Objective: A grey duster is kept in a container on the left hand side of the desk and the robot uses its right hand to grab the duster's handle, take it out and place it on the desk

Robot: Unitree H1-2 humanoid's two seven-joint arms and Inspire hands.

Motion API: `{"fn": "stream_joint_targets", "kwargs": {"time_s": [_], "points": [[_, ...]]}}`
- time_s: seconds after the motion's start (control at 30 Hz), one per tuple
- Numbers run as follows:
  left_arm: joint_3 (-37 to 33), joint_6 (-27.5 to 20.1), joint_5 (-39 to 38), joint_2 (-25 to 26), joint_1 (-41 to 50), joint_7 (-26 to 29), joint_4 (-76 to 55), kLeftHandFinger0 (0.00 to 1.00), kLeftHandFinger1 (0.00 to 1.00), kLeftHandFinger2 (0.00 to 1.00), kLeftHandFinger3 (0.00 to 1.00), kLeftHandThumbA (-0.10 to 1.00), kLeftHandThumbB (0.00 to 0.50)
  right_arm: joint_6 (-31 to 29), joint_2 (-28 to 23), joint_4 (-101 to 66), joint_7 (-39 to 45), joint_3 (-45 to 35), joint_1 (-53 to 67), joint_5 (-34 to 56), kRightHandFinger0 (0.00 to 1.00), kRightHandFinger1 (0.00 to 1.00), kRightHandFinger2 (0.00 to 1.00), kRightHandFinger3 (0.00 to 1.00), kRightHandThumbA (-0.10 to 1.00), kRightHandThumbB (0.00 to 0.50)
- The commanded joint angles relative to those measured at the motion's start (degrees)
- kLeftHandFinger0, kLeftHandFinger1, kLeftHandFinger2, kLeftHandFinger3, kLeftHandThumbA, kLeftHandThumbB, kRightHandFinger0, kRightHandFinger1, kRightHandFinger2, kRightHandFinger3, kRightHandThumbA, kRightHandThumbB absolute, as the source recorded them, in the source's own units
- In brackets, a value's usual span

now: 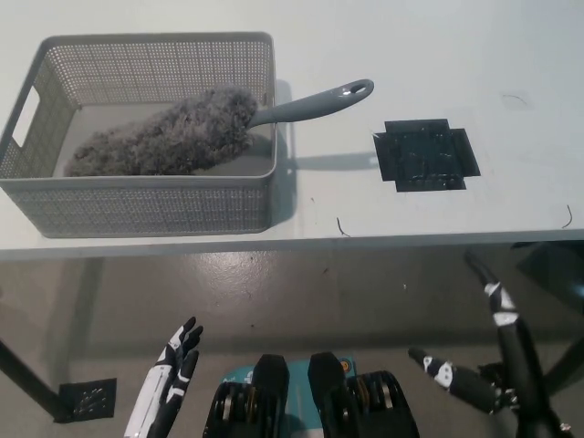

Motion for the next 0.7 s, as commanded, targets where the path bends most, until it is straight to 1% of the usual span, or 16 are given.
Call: {"fn": "stream_joint_targets", "kwargs": {"time_s": [0.0,0.03,0.07,0.1,0.17,0.23,0.3,0.4,0.43,0.57,0.67], "points": [[-0.6,-6.6,1.7,1.0,-0.8,0.5,-0.2,1.0,1.0,1.0,1.0,0.93,0.152,20.0,-1.6,-33.2,23.1,-4.2,-13.8,-20.9,1.0,1.0,1.0,1.0,1.0,0.402],[-0.6,-6.5,1.8,1.0,-0.9,0.4,-0.2,1.0,1.0,1.0,1.0,0.93,0.152,21.1,-0.9,-34.8,25.7,-4.2,-16.1,-23.2,1.0,1.0,1.0,1.0,0.99,0.408],[-0.6,-6.4,2.1,1.0,-1.0,0.5,-0.1,1.0,1.0,1.0,1.0,0.95,0.149,21.8,0.3,-35.8,28.5,-4.1,-19.1,-25.9,1.0,1.0,1.0,1.0,0.95,0.427],[-0.6,-6.4,2.4,1.1,-1.1,0.7,-0.1,1.0,1.0,1.0,1.0,0.95,0.149,22.4,1.1,-36.3,30.2,-3.9,-21.2,-27.6,1.0,1.0,1.0,1.0,0.94,0.431],[-0.6,-6.5,2.6,1.2,-1.2,0.7,0.1,1.0,1.0,1.0,1.0,0.95,0.146,22.7,2.9,-36.2,34.2,-3.1,-25.7,-31.6,1.0,1.0,1.0,1.0,0.95,0.449],[-0.6,-6.5,2.5,1.3,-1.1,0.6,0.2,1.0,1.0,1.0,1.0,0.94,0.163,23.7,5.3,-35.5,41.2,-1.6,-31.4,-37.0,1.0,1.0,1.0,1.0,0.96,0.461],[-0.8,-6.6,2.8,1.4,-1.0,0.7,0.0,1.0,1.0,1.0,1.0,0.92,0.15,25.1,6.9,-33.0,46.6,-0.3,-37.2,-40.7,1.0,1.0,1.0,1.0,0.97,0.481],[-0.9,-6.6,2.7,1.4,-0.8,0.5,-0.1,1.0,1.0,1.0,1.0,0.91,0.154,26.6,8.0,-30.3,50.4,0.6,-41.3,-43.1,1.0,1.0,1.0,1.0,0.98,0.486],[-1.0,-6.6,2.7,1.5,-0.9,0.5,0.0,1.0,1.0,1.0,1.0,0.9,0.156,27.1,8.2,-27.6,50.9,1.2,-43.6,-44.2,1.0,1.0,1.0,1.0,0.98,0.498],[-1.3,-6.6,2.6,1.7,-0.8,0.6,0.0,1.0,1.0,1.0,1.0,0.9,0.156,28.5,8.5,-18.4,52.1,3.0,-50.8,-47.9,1.0,1.0,1.0,1.0,1.0,0.5],[-1.7,-6.6,2.8,2.0,-0.8,0.4,-0.2,1.0,1.0,1.0,1.0,0.89,0.138,30.6,8.1,-12.2,53.4,4.0,-55.0,-48.9,1.0,1.0,1.0,1.0,1.0,0.5]]}}
